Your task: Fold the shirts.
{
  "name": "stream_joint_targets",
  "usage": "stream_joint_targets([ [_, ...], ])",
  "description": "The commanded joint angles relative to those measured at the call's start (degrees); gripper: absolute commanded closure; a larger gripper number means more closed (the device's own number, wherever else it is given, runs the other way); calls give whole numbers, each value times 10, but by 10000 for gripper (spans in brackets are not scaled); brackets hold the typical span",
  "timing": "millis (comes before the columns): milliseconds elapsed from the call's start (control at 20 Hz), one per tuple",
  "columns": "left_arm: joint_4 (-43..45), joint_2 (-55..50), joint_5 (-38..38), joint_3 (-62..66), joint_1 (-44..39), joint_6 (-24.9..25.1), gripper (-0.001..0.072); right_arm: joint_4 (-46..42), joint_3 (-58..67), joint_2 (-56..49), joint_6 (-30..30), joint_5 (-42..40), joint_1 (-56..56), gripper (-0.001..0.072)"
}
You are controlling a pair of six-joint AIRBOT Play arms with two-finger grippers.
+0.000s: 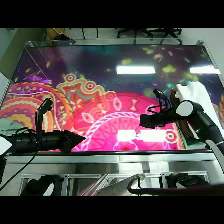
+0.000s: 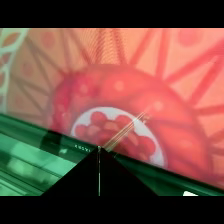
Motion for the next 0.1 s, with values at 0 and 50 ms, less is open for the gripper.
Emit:
stream_joint_targets([
  [0, 0, 22, 20, -23, 0, -1, 693, 3, 0, 0, 0, -1, 1, 691],
  [50, 0, 23, 20, -26, 0, -1, 693, 3, 0, 0, 0, -1, 1, 691],
])
